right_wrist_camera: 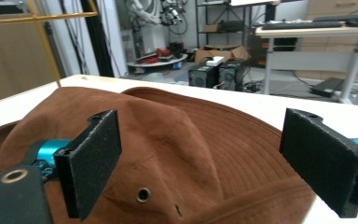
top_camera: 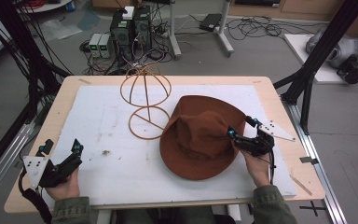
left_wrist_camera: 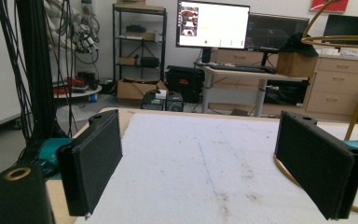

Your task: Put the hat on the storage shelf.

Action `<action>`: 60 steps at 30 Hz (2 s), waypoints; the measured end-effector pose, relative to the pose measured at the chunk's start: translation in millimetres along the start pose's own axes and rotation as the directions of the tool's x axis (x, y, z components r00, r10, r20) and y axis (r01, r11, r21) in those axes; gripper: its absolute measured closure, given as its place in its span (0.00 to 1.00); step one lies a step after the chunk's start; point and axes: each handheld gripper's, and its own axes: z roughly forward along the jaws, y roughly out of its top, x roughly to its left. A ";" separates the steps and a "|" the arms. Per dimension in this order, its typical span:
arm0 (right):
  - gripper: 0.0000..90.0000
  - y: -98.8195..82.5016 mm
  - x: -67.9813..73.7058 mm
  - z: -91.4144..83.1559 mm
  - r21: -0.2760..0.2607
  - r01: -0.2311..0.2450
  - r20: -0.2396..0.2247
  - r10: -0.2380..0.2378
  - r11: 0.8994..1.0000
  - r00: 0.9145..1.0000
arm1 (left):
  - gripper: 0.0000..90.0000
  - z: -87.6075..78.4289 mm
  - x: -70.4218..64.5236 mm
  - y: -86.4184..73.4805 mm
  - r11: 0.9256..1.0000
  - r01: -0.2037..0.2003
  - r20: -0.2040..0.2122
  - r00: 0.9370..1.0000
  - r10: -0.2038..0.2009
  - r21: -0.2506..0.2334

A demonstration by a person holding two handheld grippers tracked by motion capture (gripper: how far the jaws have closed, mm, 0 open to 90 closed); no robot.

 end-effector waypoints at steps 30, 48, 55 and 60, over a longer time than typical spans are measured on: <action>0.13 1.1 9.3 31.1 0.281 0.139 -0.231 -0.074 0.950 0.970 | 0.17 -0.8 3.1 -0.2 1.000 0.018 -0.005 1.000 -0.018 0.000; 0.43 7.5 7.8 45.4 0.363 0.277 -0.335 -0.153 0.890 0.930 | 0.17 0.1 2.7 -1.4 1.000 0.018 -0.004 1.000 -0.018 0.006; 0.96 9.5 14.2 45.4 0.371 0.334 -0.362 -0.196 0.867 0.911 | 0.17 0.3 1.4 -1.5 1.000 0.018 0.002 1.000 -0.018 0.007; 0.97 10.4 11.3 46.1 0.383 0.293 -0.356 -0.153 0.876 0.922 | 0.17 0.2 2.5 -1.7 1.000 0.024 0.001 1.000 -0.024 0.005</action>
